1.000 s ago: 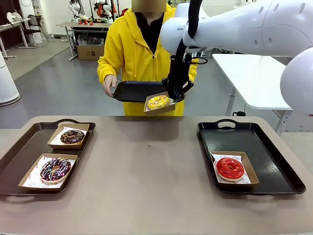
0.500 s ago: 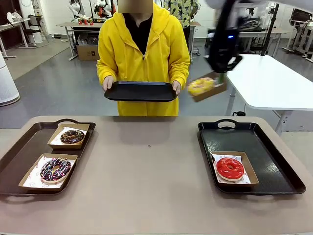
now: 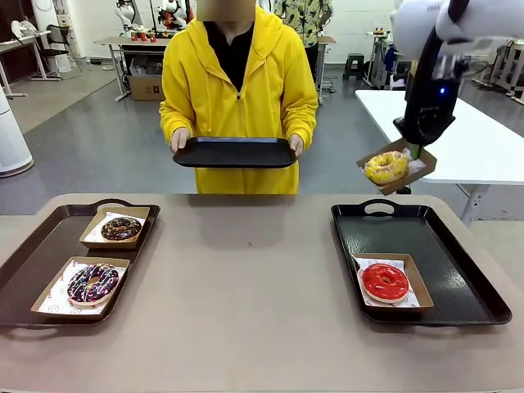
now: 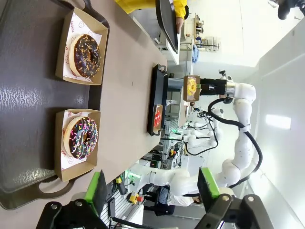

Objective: Individually package the donuts and arrange them on the tray.
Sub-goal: Place the picked Paper togo box on the Handle tray.

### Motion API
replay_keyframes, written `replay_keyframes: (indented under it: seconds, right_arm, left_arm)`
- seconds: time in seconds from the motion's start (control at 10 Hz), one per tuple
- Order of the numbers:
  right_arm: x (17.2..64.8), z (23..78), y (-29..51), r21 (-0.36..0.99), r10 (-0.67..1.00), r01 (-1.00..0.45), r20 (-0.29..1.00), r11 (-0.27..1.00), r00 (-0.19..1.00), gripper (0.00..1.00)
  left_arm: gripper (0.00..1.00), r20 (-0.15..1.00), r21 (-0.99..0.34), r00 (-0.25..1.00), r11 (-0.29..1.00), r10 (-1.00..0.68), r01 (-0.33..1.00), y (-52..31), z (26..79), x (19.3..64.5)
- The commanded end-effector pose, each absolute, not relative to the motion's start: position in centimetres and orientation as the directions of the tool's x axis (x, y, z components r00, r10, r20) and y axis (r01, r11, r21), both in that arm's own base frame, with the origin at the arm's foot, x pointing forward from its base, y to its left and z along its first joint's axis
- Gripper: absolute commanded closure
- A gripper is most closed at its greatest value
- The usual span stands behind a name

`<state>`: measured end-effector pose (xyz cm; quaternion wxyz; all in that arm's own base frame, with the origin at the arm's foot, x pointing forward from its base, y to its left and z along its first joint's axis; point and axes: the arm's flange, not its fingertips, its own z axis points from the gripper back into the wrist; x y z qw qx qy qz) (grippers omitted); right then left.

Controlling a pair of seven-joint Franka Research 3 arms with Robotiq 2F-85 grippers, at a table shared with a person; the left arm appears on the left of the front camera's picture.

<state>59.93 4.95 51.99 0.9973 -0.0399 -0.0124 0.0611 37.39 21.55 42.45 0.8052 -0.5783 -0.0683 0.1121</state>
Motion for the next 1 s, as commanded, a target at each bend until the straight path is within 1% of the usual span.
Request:
replay_keyframes:
  seconds: [0.0,0.3,0.5,0.6,0.7,0.9]
  right_arm:
    - [58.6,48.7,4.7,-0.032,0.131,-0.129,0.064,0.991,0.989,0.98]
    - [57.9,43.3,4.3,0.033,-0.031,0.027,0.109,0.999,0.994,0.98]
    - [57.1,41.9,4.0,0.042,-0.079,0.075,0.104,0.996,0.991,0.98]
    - [56.9,41.9,4.2,0.049,-0.116,0.111,0.123,0.993,0.986,0.98]
    - [58.4,41.7,4.2,0.029,-0.039,0.036,0.075,0.999,0.996,0.98]
    - [58.4,41.7,4.2,0.029,-0.039,0.036,0.075,0.999,0.996,0.98]
  left_arm:
    - [0.00,-0.016,-0.948,0.968,0.305,0.250,-0.094,21.7,42.7,37.4]
    - [0.00,-0.016,-0.948,0.968,0.305,0.250,-0.094,21.7,42.7,37.4]
    - [0.00,-0.016,-0.948,0.968,0.305,0.250,-0.094,21.7,42.7,37.4]
    - [0.00,-0.016,-0.948,0.968,0.305,0.250,-0.094,21.7,42.7,37.4]
    - [0.00,-0.016,-0.948,0.968,0.305,0.250,-0.094,21.7,42.7,37.4]
    - [0.00,-0.016,-0.948,0.968,0.305,0.250,-0.094,21.7,42.7,37.4]
